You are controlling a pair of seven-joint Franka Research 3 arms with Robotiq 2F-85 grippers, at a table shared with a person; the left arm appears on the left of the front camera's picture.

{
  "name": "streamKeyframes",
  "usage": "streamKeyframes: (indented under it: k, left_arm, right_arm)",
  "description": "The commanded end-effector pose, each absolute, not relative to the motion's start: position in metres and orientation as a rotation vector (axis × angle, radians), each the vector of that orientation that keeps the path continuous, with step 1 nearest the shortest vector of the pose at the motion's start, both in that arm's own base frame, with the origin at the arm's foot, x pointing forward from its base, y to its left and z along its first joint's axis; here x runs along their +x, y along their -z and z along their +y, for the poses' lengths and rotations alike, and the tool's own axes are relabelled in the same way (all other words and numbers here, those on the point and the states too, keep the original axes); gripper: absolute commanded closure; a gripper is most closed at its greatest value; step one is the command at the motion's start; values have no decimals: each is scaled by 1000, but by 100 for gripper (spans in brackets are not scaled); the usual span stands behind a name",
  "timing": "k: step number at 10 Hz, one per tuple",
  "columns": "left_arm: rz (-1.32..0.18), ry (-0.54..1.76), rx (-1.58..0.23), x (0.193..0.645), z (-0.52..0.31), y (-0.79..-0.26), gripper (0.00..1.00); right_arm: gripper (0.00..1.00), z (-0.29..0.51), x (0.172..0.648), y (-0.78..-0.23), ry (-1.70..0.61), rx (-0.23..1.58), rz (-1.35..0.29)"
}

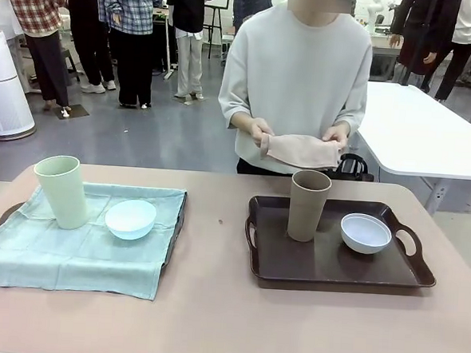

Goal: Set up a tray with a mat and arrange the tableware.
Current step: Pick up the Picnic Bowl and Reusable plastic cup from the Handle tray in front of the human's position and hold them in the air.

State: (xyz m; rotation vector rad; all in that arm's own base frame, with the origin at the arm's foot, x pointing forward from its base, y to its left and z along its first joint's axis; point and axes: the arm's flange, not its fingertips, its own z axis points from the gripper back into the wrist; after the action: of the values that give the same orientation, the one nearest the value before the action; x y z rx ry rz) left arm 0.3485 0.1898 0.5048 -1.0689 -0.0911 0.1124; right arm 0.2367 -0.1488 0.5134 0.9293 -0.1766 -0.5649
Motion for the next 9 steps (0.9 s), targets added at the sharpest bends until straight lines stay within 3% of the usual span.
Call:
streamKeyframes:
  k: [1, 8, 9]
  left_arm:
    - [-91, -116, -1079, 347, 191, -506, 0]
    - [-91, -112, -1069, 348, 190, -505, 0]
    - [-119, 3, -1009, 366, 166, -523, 0]
  right_arm:
    - [2, -149, 237, -514, 547, 954, -183]
    - [2, -149, 237, -513, 565, 929, -176]
    - [2, -140, 249, -521, 521, 871, -150]
